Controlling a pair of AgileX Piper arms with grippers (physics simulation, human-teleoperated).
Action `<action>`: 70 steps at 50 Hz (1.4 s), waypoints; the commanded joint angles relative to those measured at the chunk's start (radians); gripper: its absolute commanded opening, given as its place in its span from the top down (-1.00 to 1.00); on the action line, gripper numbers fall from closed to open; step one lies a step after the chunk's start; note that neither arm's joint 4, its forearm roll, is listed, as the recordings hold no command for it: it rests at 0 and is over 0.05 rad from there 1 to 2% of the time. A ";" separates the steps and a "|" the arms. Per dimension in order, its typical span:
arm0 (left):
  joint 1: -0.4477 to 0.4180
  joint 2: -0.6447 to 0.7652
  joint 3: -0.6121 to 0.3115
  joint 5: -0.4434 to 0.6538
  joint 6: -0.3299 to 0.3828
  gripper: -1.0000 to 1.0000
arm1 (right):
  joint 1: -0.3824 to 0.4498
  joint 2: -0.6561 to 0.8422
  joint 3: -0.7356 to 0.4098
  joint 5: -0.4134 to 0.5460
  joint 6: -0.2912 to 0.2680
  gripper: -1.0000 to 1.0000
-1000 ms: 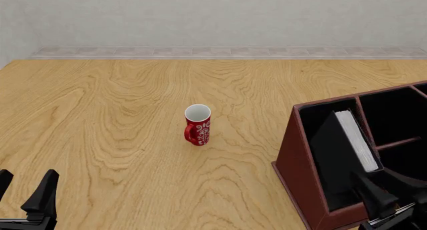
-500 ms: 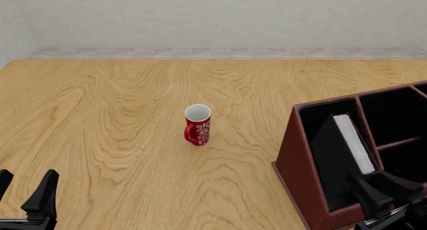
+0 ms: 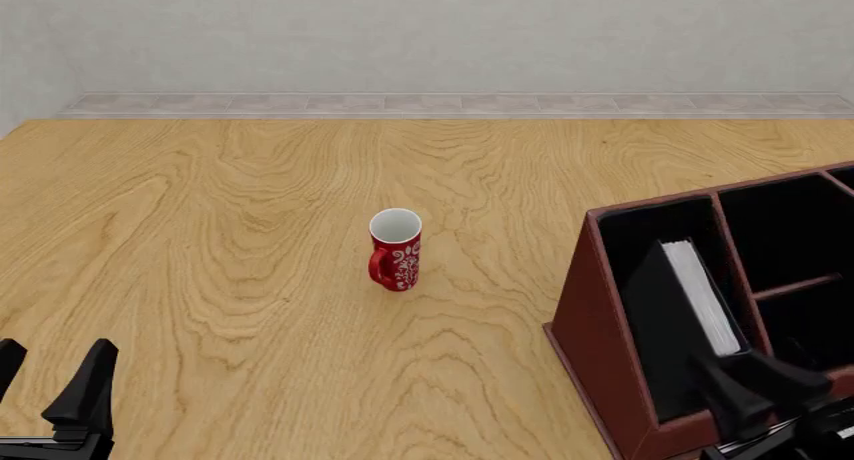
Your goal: Pick up the book and place it in the left compartment of the caddy.
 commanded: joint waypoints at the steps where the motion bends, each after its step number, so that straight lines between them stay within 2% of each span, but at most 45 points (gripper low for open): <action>1: 0.000 0.000 0.000 0.000 0.000 -1.00 | -0.006 0.001 0.013 -0.026 0.025 1.00; 25: 0.000 0.000 0.000 0.000 0.000 -1.00 | -0.024 0.050 0.057 -0.104 0.025 1.00; 47: 0.000 0.000 0.000 0.000 0.000 -1.00 | -0.038 0.182 0.115 -0.268 0.028 1.00; 70: 0.000 0.000 0.000 0.000 0.000 -1.00 | -0.045 0.245 0.134 -0.330 0.027 1.00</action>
